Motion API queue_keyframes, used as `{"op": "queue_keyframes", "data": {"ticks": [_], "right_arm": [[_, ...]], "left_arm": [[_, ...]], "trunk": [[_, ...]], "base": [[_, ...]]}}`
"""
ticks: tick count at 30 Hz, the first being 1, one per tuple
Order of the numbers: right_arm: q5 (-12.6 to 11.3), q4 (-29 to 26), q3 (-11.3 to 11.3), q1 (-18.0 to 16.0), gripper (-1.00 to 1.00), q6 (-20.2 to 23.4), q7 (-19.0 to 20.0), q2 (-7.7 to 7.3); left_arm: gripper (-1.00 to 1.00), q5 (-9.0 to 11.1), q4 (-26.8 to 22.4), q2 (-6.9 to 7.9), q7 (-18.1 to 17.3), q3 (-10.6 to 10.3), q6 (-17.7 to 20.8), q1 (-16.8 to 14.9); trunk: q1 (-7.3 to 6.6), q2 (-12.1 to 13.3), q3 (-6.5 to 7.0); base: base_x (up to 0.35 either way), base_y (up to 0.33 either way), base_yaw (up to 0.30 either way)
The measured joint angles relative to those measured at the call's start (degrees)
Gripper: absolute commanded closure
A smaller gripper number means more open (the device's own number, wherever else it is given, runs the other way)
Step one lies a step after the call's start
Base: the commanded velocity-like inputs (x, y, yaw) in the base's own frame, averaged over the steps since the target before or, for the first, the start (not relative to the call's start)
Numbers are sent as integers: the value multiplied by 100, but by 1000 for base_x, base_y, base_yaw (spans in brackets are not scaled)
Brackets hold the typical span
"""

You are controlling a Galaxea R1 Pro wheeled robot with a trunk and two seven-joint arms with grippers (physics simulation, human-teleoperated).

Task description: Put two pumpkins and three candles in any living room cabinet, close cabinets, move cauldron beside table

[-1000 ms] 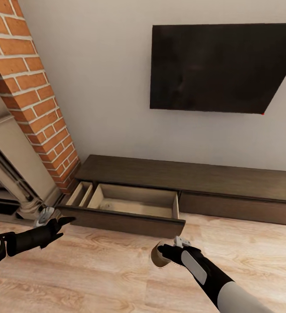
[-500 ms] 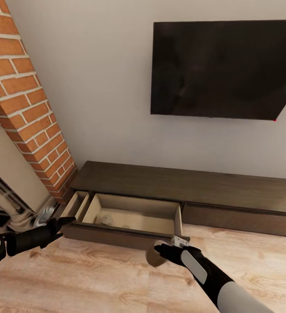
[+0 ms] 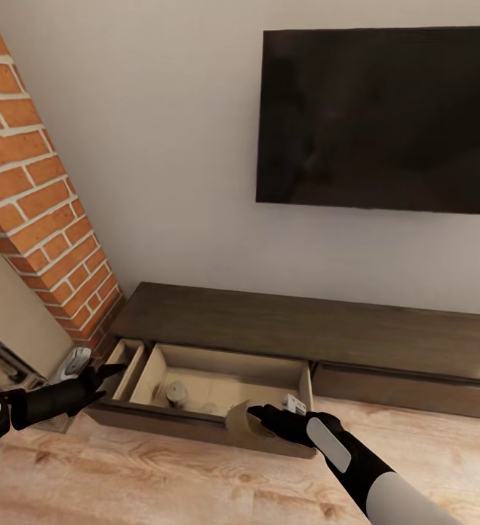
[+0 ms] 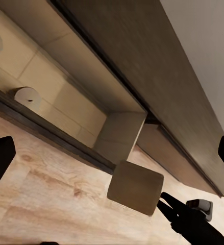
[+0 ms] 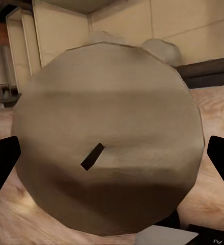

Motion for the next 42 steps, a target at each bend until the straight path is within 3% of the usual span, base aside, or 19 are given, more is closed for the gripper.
{"op": "queue_keyframes", "data": {"ticks": [14,18,22,25,28,34,42], "right_arm": [[32,30,0,2,100,-60,-74,23],[93,45,-12,3,100,-80,-598,46],[166,48,-12,2,100,-521,-1811,54],[113,42,-11,-1,100,-731,-2071,48],[51,39,-14,2,100,-762,-2065,35],[34,45,-16,2,100,-727,-1677,31],[83,65,-10,1,100,-738,-1797,58]], "left_arm": [[-100,0,-1,0,-2,0,1,0],[-100,0,0,0,-4,0,1,0],[-100,1,0,7,-6,1,1,1],[-100,0,0,10,-5,0,1,0],[-100,0,0,9,-3,0,1,0],[-100,0,0,9,-3,0,1,0],[-100,9,-6,9,-9,0,1,0]], "trunk": [[3,0,0],[3,1,0],[3,1,1],[1,0,1],[0,0,0],[0,0,0],[3,1,0]], "base": [[206,149,0],[9,32,0],[20,5,0],[188,1,0],[268,0,0],[287,-1,0],[72,-4,0]]}}
